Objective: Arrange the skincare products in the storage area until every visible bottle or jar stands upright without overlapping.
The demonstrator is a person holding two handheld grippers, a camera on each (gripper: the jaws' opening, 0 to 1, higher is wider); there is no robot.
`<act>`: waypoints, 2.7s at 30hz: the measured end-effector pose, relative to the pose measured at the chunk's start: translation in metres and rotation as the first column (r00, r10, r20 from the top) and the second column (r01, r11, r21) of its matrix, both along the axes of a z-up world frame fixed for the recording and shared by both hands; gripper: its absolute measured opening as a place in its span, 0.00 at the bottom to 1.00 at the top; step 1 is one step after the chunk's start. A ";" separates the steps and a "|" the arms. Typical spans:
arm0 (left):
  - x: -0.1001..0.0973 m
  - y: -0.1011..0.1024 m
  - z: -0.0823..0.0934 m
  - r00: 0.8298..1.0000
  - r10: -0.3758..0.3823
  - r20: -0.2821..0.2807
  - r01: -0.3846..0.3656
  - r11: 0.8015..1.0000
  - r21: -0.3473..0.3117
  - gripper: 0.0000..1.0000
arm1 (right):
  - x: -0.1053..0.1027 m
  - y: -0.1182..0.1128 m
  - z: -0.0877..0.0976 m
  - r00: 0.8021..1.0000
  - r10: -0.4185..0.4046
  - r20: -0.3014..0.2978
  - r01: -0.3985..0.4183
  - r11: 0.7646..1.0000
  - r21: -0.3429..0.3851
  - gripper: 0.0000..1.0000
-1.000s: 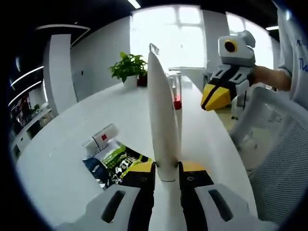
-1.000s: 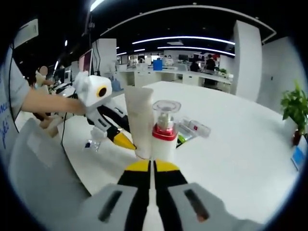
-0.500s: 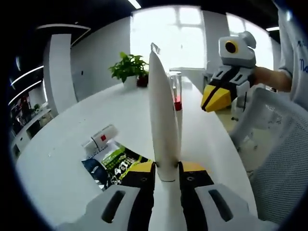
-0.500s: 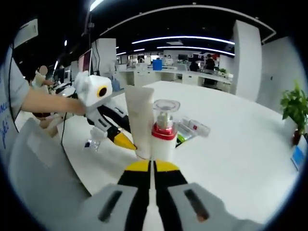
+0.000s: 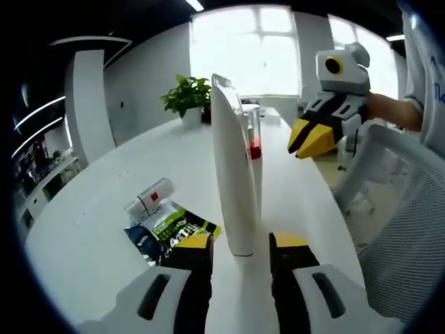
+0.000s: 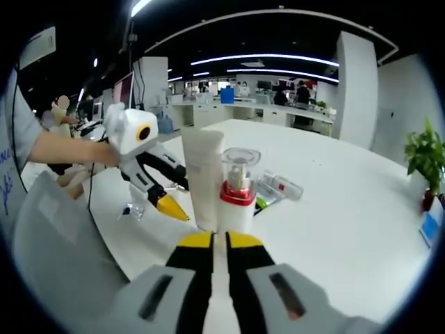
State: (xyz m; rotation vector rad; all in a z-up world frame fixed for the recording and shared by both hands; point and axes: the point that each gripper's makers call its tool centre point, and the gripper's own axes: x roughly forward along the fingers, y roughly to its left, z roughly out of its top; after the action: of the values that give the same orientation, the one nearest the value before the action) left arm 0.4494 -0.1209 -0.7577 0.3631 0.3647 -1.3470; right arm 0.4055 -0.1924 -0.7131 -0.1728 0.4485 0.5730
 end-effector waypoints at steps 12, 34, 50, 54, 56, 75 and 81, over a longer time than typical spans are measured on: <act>0.001 0.026 0.017 0.986 0.164 -0.001 -0.164 0.986 0.014 0.42 | 0.000 0.007 0.006 1.000 0.013 0.016 -0.013 1.000 -0.010 0.18; -0.015 0.073 0.051 0.931 0.362 0.057 -0.365 0.930 0.056 0.84 | -0.004 0.008 0.019 1.000 -0.010 0.027 0.011 0.999 -0.050 0.50; -0.025 0.108 0.056 0.870 0.492 0.032 -0.493 0.866 0.089 0.97 | -0.008 0.009 0.017 1.000 0.003 -0.004 -0.003 0.993 -0.116 0.84; -0.027 0.116 0.058 0.858 0.513 0.036 -0.514 0.854 0.083 0.97 | -0.007 0.009 0.017 1.000 -0.004 -0.010 0.003 0.992 -0.129 0.92; -0.028 0.121 0.057 0.849 0.527 0.029 -0.528 0.845 0.086 0.97 | -0.006 0.008 0.018 1.000 -0.013 -0.007 0.012 0.991 -0.130 0.96; -0.034 0.149 0.047 0.806 0.590 0.044 -0.590 0.797 0.129 0.97 | -0.005 0.013 0.015 1.000 0.004 -0.030 -0.009 0.989 -0.147 1.00; -0.034 0.157 0.031 0.819 0.571 0.065 -0.569 0.790 0.229 0.97 | -0.006 0.015 0.013 0.999 0.032 -0.039 -0.038 0.986 -0.163 1.00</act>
State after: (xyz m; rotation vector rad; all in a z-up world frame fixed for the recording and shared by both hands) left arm 0.4156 0.0362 -0.7270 0.4068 0.5944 -0.7049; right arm 0.3991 -0.1774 -0.7004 -0.3281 0.5283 0.5747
